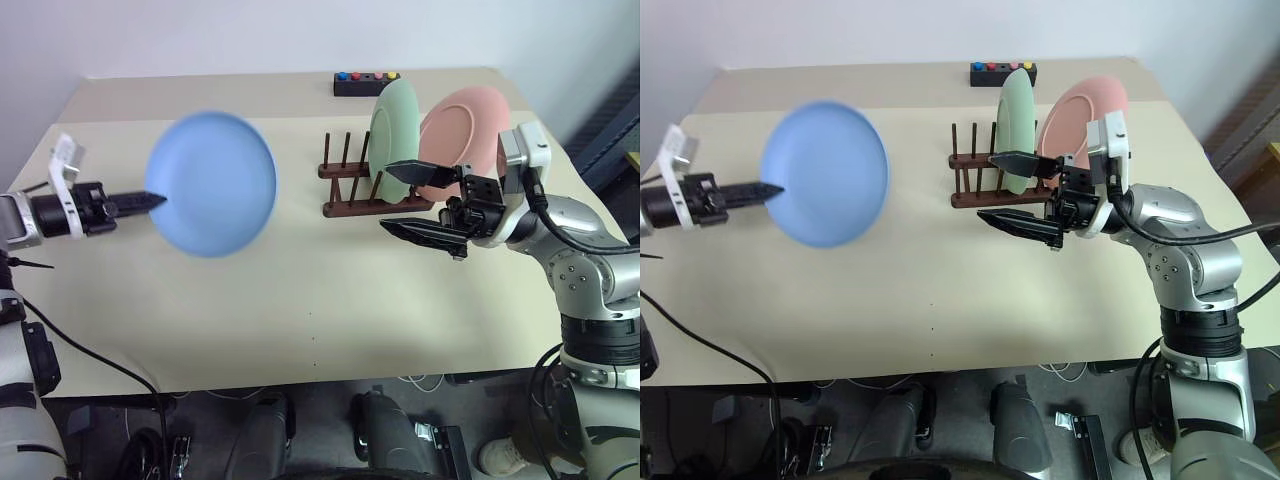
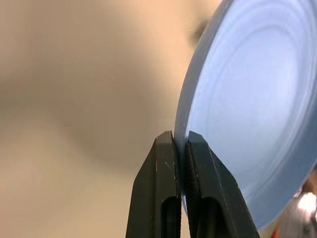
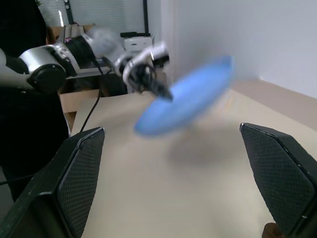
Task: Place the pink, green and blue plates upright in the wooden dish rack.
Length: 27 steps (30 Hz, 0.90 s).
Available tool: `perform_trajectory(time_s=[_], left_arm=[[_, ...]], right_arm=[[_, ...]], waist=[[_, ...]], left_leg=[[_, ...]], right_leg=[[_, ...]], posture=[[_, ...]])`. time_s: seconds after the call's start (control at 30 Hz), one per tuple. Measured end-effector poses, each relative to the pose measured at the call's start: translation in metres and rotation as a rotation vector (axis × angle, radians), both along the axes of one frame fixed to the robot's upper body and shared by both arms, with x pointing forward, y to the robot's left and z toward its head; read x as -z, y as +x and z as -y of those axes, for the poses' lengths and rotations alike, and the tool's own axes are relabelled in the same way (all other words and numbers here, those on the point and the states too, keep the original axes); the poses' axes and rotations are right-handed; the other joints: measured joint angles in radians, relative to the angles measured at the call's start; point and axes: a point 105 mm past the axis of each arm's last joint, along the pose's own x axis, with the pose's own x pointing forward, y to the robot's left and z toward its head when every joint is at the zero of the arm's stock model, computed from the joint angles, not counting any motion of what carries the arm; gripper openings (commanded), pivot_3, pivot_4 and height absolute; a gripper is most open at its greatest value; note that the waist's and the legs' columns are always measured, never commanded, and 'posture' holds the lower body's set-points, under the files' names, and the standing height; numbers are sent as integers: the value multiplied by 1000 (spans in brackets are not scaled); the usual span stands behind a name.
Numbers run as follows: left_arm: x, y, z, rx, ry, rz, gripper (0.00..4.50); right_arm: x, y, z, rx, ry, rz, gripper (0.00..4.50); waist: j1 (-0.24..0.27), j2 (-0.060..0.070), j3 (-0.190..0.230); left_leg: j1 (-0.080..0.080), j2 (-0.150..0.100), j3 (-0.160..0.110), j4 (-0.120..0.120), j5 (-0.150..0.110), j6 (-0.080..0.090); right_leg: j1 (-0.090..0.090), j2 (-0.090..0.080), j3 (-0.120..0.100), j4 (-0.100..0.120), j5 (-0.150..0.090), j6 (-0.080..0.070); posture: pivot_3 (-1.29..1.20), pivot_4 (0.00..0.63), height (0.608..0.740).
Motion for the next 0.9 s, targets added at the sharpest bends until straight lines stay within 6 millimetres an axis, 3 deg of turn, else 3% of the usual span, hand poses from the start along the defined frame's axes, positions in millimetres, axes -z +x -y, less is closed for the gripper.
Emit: perform_trajectory(time_s=[0.23, 0.33, 0.6, 0.9], left_arm=[[-37, 0, 16, -30, -148, 352, 20], [-43, -1, 17, -66, -212, 400, 20], [-39, 10, 22, -198, -345, 486, 20], [-31, 12, 48, -214, -480, 479, 20]], right_arm=[[-8, 6, 2, 13, -2, 46, 4500], [-7, 9, 4, 36, -9, 60, 4500], [-15, 26, 8, 216, -126, 336, 4500], [-10, 31, -6, 336, -274, 628, 4500]], waist=[[4, 0, 0], [3, 0, 0], [2, -1, 0], [2, -1, 0]], left_leg=[[0, -1, 0, 1, 0, 0], [0, -1, 0, 0, 0, -1], [0, -1, 0, 0, 0, -1], [0, -2, 0, 0, 2, -4]], right_leg=[[1, -2, 0, -1, 0, 0], [0, -1, -1, 0, 0, 0], [0, 0, 0, 0, 0, 0], [0, 0, 0, 0, 0, 0]], posture=[[0, 150, 740], [0, 150, 740], [0, 150, 740], [0, 150, 740]])
